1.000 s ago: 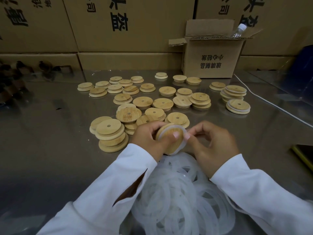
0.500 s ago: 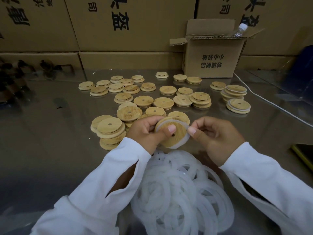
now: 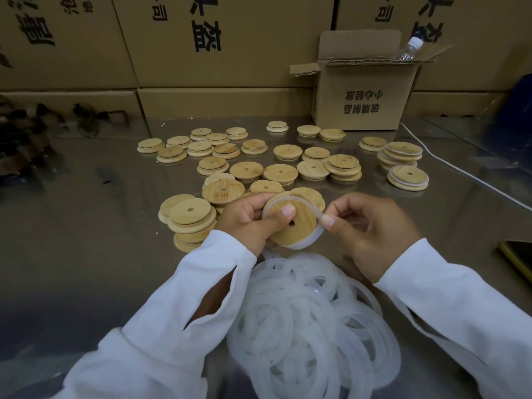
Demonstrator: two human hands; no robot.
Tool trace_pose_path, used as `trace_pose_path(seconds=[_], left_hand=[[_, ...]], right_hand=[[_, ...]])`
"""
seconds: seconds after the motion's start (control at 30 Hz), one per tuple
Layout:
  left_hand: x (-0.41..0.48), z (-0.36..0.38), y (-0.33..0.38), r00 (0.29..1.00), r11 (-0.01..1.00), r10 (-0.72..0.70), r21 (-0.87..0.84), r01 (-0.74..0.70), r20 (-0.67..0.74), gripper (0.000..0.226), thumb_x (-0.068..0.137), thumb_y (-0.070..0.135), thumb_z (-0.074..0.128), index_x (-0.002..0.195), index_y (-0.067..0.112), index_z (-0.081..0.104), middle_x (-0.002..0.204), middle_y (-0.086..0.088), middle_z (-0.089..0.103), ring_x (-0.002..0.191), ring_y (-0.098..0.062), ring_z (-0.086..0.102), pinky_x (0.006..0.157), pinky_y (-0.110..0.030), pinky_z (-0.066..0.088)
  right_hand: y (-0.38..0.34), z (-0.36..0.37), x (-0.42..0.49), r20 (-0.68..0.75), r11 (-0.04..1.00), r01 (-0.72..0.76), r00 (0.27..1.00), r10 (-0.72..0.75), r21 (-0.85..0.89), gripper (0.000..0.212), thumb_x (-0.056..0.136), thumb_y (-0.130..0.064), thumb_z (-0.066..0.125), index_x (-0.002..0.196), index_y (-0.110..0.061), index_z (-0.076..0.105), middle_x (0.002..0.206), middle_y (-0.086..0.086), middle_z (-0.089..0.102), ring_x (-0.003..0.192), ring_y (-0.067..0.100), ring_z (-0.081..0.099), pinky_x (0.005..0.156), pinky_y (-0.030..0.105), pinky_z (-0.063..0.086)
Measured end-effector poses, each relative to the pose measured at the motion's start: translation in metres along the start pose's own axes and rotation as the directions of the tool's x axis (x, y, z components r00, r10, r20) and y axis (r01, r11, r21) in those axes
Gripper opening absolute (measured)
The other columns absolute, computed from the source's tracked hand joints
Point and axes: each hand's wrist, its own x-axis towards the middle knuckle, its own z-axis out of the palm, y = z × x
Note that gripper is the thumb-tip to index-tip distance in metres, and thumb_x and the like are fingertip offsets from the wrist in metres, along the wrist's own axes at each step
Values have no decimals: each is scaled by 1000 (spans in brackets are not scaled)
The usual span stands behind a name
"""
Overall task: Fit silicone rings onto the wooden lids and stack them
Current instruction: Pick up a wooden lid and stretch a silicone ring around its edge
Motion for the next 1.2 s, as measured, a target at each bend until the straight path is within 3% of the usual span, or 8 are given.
trace_pose_path(seconds=[0.13,0.4,0.53,0.6,0.87,1.0,1.1,1.2], left_hand=[[0,-3,1,1000,1000,14,-1,-14,19,18,61,28,75,79,24,73,82,-6,72,84,-24,67,84,-45,52],[0,0,0,999,999,40,11,-40,0,10,66,25,71,76,26,74,80,-2,73,82,-19,68,82,-40,54],[0,1,-2,999,999,46,-19,-46,-2,14,67,26,64,77,26,75,80,-2,73,81,-21,67,82,-45,53],[0,2,-3,999,998,52,-24,-52,8,15,67,26,65,78,26,75,81,-2,73,81,-20,67,81,-43,54],[-1,5,-6,999,999,35,23,-35,-12,9,63,30,73,72,29,74,78,-1,73,82,-21,68,76,-40,56],[-1,7,-5,999,999,35,23,-34,-41,11,62,32,76,70,25,73,74,0,73,75,-17,68,72,-38,57],[-1,7,-6,996,999,36,-4,-36,-80,9,71,22,70,80,20,70,72,1,72,72,-16,67,72,-39,57],[0,8,-5,994,999,28,-19,-30,-102,8,78,11,67,83,17,68,74,1,71,74,-17,67,75,-40,57]], right_hand=[[-2,1,-1,5,998,31,1000,-31,-60,19,83,-18,63,68,-27,57,71,-12,62,73,3,57,68,16,43],[-1,2,-1,26,998,23,999,-22,-62,18,83,-19,63,68,-28,57,71,-13,61,71,2,56,64,12,40],[1,2,0,6,994,-19,1000,18,110,16,80,-16,66,67,-24,63,72,-4,67,76,19,62,76,30,50],[2,0,1,-6,987,-39,999,40,159,15,78,-16,68,65,-24,65,72,-2,68,76,20,64,76,33,52],[5,5,-1,-42,975,-76,995,86,210,11,76,-15,70,68,-21,65,70,-5,67,68,11,63,65,18,52],[6,7,-1,-61,974,-93,992,108,206,7,74,-22,70,72,-22,63,71,-4,66,71,14,62,68,23,52],[6,12,-3,-86,972,-120,986,140,203,12,68,-30,71,72,-22,63,69,-4,65,66,9,60,63,17,49],[6,15,-4,-147,988,-96,983,114,125,11,71,-26,70,64,-22,63,60,-7,61,57,2,54,56,9,42]])
